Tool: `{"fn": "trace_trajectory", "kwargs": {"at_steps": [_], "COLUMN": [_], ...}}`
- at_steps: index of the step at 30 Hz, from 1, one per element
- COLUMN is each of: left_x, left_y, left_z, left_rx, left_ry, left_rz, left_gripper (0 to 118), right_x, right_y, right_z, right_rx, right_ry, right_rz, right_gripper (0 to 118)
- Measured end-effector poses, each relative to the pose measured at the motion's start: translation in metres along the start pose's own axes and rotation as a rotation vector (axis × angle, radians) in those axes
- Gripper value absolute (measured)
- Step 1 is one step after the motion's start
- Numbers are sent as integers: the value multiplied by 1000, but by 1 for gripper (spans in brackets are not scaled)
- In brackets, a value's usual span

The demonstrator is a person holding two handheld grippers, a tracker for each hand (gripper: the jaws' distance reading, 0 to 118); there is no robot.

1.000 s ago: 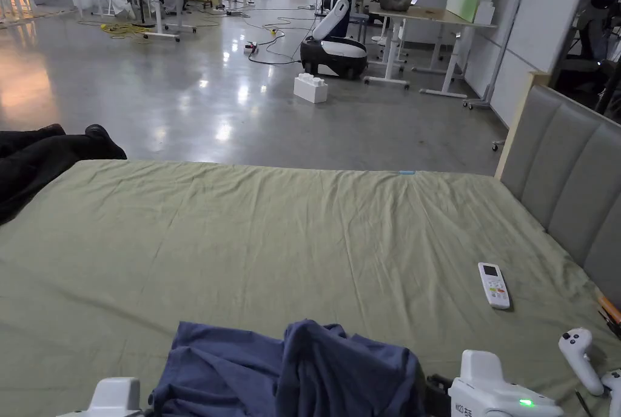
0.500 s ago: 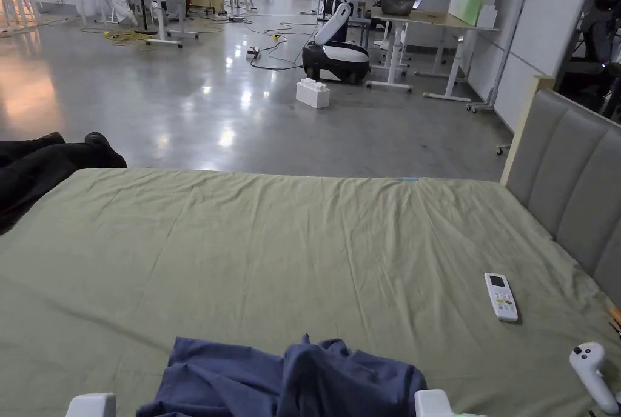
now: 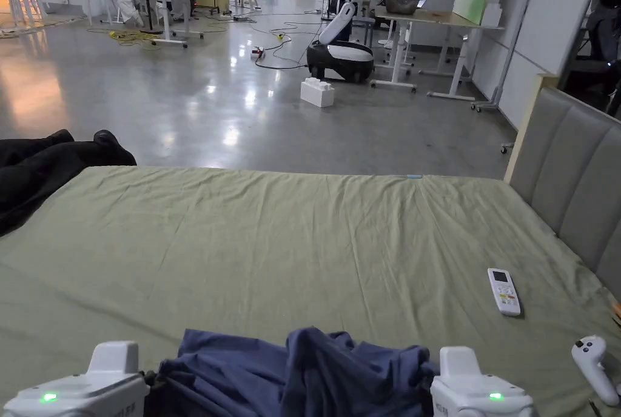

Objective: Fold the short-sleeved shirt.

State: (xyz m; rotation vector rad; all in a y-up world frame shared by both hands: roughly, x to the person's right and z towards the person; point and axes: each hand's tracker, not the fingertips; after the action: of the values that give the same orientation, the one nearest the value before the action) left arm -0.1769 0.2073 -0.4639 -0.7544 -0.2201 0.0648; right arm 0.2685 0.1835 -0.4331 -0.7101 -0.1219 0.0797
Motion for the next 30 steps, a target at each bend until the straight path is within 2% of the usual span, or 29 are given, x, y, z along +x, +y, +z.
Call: {"fn": "trace_trajectory", "kwargs": {"at_steps": [13, 19, 30], "left_x": [-11, -7, -1], "left_y": [112, 164, 253], "left_z": [74, 101, 108], "left_rx": [225, 303, 376], "left_ry": [18, 13, 36], "left_rz": [3, -5, -38], "left_gripper": [2, 2, 2], "right_x": [29, 29, 31], "right_y": [116, 167, 257], "right_z": [97, 128, 137], "right_rx": [258, 344, 445], "right_ry": [-28, -28, -38], "right_rz": [-28, -38, -67], "right_gripper": [6, 6, 6]}}
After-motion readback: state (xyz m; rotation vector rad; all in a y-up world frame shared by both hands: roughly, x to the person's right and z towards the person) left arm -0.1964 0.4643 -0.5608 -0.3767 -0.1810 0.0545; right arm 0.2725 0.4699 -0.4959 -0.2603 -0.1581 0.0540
